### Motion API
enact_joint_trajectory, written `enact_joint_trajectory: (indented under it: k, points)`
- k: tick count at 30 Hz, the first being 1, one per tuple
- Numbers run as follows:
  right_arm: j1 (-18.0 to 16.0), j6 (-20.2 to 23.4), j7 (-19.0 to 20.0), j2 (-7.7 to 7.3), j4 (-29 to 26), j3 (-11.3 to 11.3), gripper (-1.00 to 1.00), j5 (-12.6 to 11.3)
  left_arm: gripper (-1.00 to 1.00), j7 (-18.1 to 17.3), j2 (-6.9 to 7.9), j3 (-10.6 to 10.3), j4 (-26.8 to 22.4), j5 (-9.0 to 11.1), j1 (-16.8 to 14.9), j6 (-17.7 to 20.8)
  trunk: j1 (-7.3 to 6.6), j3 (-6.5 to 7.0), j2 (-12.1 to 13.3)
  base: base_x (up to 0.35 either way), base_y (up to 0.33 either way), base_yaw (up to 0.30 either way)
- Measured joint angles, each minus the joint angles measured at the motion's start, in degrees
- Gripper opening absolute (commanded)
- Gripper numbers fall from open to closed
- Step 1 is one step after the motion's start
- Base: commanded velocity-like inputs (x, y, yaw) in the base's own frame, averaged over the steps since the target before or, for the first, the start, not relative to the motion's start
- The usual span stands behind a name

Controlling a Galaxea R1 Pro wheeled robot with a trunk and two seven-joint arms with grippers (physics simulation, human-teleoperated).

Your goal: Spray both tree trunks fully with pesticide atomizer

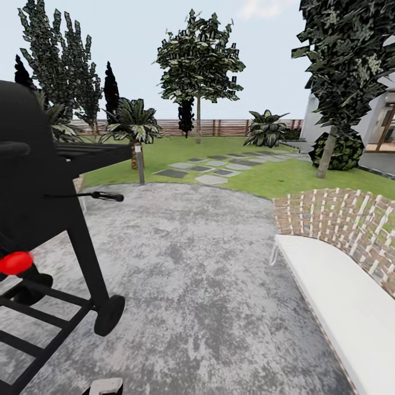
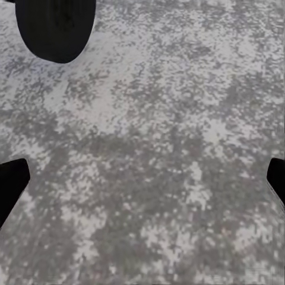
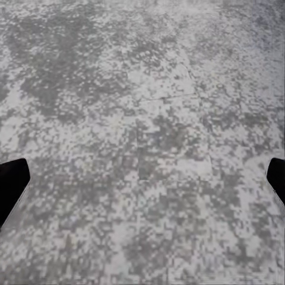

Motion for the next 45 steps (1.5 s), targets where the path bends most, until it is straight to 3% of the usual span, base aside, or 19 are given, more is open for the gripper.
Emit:
enact_joint_trajectory:
  k: [10,22,45]
  points:
    - [0.0,0.0,0.0,0.08,-0.1,0.0,1.00,-0.1,1.00,-0.4,0.05,0.0,0.0,0.0,0.0,0.0,0.00,0.00,0.0,0.340,0.000,-0.014]
    - [0.0,0.0,0.0,0.10,-0.1,-0.1,1.00,-0.1,1.00,-0.4,0.09,0.0,0.0,0.0,0.0,0.0,0.00,0.00,0.0,0.340,-0.002,-0.222]
    - [0.0,0.1,0.0,-0.08,0.0,-0.1,1.00,0.1,1.00,-0.4,0.17,0.0,0.0,0.1,0.0,0.1,0.00,0.00,0.0,0.332,-0.116,-0.007]
